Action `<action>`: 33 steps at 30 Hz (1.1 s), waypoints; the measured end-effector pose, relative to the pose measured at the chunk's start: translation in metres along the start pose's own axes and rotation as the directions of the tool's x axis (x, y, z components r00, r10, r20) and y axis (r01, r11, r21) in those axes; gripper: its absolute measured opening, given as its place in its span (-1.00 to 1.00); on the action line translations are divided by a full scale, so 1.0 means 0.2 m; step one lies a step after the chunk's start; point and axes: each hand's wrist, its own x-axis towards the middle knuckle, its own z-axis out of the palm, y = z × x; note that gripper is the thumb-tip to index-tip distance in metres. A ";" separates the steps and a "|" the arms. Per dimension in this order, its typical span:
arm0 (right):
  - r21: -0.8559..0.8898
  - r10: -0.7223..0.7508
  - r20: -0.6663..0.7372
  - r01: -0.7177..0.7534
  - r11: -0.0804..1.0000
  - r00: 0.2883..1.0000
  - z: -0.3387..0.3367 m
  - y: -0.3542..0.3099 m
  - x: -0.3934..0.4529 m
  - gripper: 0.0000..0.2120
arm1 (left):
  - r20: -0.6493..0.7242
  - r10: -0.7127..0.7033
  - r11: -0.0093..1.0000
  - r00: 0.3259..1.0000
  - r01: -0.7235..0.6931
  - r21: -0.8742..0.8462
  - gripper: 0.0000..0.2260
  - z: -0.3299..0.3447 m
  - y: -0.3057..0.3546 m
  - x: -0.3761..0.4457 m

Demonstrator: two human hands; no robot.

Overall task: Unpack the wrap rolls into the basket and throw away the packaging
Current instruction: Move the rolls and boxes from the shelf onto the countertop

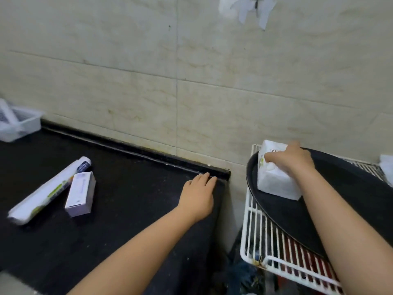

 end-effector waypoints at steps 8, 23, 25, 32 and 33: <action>-0.211 0.042 0.202 0.002 0.977 0.978 -0.03 -0.07 -0.12 -0.10 | 0.008 -0.238 0.969 0.971 0.237 0.071 -0.55 -0.04 -0.19 -0.10; 0.091 -0.339 0.051 0.333 0.939 0.940 0.90 -0.88 -1.05 -0.20 | 0.015 -0.365 0.927 0.931 0.363 0.092 -0.65 -0.19 -1.32 -0.69; 0.078 -0.308 0.198 0.299 0.951 0.931 1.18 -0.96 -1.20 -0.19 | 0.047 -0.445 0.891 0.894 0.437 0.119 -0.67 -0.17 -1.56 -0.86; -0.110 -0.223 0.407 0.290 0.951 0.886 1.80 -1.08 -1.52 -0.20 | 0.107 -0.608 0.794 0.787 0.601 0.097 -0.58 -0.13 -2.09 -1.24; -0.129 -0.219 0.412 0.294 0.947 0.885 1.85 -1.08 -1.54 -0.21 | 0.123 -0.621 0.784 0.774 0.614 0.095 -0.57 -0.11 -2.13 -1.27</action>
